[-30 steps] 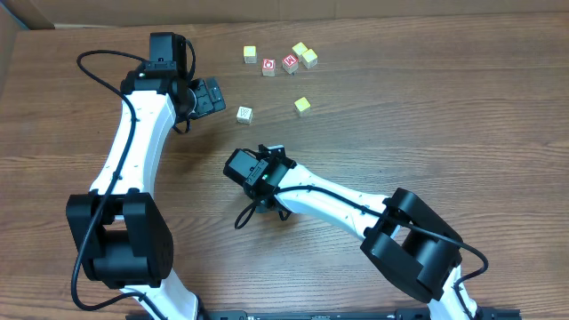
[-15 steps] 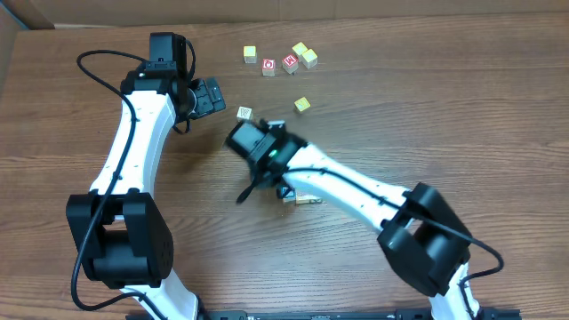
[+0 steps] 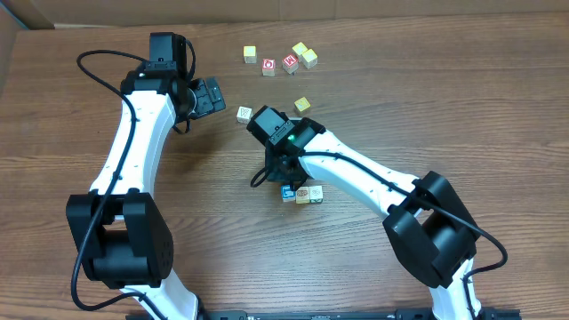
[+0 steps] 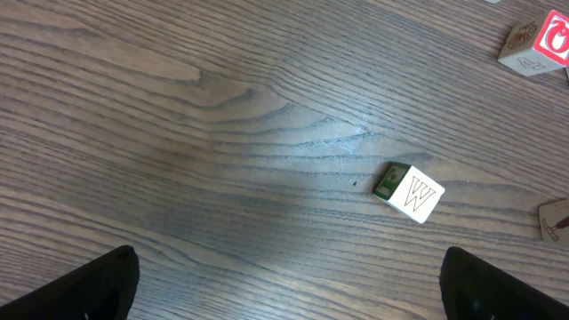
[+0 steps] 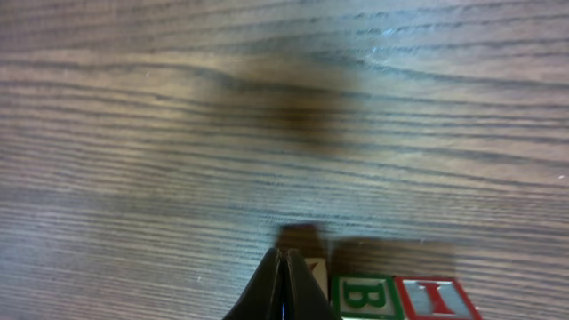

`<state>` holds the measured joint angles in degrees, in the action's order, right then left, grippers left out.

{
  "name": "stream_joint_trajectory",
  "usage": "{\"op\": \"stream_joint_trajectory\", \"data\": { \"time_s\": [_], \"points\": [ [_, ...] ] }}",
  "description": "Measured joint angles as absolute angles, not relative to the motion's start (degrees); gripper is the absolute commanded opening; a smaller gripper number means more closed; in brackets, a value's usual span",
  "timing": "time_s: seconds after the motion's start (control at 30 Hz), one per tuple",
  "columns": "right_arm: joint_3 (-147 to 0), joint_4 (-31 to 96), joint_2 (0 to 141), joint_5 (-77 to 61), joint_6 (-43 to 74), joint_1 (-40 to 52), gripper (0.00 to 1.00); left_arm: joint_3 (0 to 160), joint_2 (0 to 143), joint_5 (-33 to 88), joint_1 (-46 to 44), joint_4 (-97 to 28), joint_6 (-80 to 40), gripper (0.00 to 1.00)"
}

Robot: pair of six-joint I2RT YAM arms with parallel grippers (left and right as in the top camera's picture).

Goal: Flip 5 blocks
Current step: 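Lower the blue-lettered block beside the other blocks and release it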

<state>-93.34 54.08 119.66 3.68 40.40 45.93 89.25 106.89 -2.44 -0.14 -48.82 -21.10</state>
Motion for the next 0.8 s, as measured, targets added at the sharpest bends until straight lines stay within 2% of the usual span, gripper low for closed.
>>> {"op": "stream_joint_trajectory", "data": {
  "time_s": [0.33,0.8],
  "points": [
    [-88.6,48.7,119.7,3.9,40.3,46.6,0.04,89.3,106.9,-2.4,-0.1,-48.8,-21.1,1.0],
    [-87.7,50.8,119.8,3.3,40.2,46.6,0.04,89.3,106.9,-2.4,-0.1,-48.8,-21.1,1.0]
  ]
}}
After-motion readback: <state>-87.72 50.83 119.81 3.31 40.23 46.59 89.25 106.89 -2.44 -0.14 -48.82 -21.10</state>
